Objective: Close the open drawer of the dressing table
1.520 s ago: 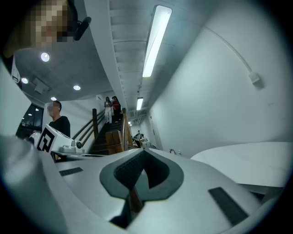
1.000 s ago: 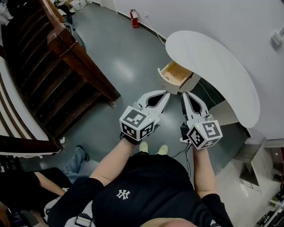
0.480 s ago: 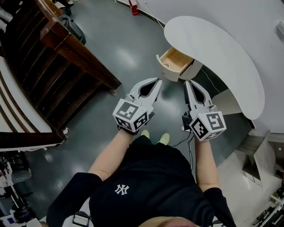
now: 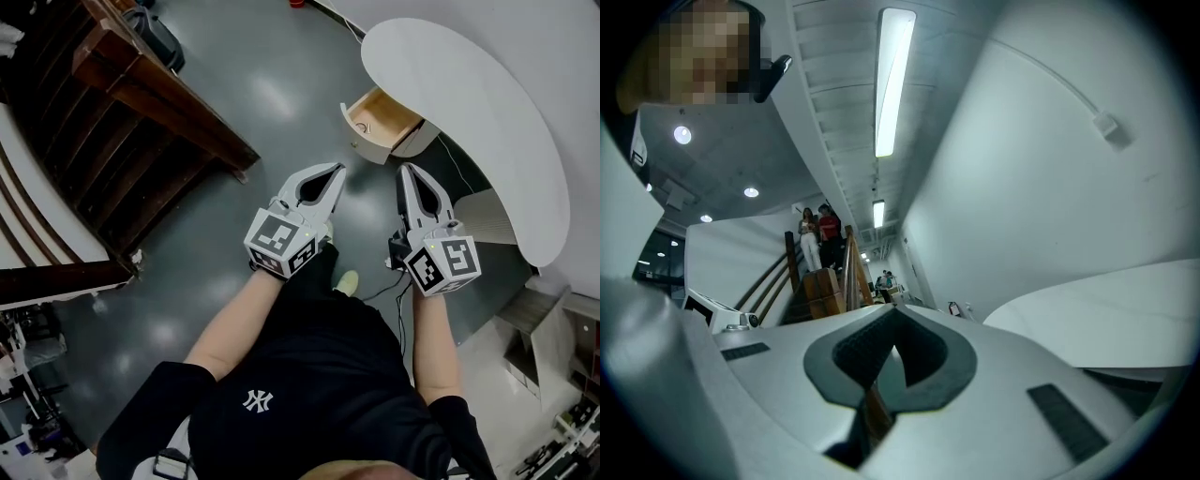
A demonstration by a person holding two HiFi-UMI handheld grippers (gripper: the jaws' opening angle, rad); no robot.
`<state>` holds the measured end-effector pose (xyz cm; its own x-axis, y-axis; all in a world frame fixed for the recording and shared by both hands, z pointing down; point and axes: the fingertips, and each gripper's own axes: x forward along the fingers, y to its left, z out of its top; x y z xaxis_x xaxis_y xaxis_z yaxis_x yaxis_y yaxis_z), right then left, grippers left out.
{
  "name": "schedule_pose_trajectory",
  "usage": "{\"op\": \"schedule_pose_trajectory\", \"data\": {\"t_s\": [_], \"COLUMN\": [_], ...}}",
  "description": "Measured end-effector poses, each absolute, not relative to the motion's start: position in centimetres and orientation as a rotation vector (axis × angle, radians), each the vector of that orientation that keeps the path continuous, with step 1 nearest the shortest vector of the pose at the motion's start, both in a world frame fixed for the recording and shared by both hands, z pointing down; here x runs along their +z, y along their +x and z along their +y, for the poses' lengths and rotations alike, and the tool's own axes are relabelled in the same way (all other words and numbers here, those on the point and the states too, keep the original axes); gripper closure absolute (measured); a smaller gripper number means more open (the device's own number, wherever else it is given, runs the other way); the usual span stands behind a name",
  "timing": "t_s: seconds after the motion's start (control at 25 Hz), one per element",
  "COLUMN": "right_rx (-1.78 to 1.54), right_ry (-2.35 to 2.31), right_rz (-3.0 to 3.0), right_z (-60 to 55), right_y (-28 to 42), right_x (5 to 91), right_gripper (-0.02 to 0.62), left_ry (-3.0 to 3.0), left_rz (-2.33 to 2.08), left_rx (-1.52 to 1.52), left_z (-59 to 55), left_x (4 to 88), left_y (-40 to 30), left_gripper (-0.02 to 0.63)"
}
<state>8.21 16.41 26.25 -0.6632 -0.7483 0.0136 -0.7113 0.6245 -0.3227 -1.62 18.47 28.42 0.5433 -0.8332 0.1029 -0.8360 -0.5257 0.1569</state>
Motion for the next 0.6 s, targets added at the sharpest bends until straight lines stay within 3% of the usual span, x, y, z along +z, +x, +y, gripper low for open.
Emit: {"op": "schedule_pose_trajectory", "data": {"t_s": [0.6], "right_rx": [-0.365], "right_ry": [-1.350], "right_rz": [2.800], "right_z": [0.7], "right_y": [0.7], "right_x": [32.0], "right_gripper": [0.580], "left_ry": [2.615], "left_rz": [-1.293], "left_rx": [0.103], "left_z": [4.0], "left_x": [39.9], "left_y": [-6.3], "left_gripper": [0.595]}}
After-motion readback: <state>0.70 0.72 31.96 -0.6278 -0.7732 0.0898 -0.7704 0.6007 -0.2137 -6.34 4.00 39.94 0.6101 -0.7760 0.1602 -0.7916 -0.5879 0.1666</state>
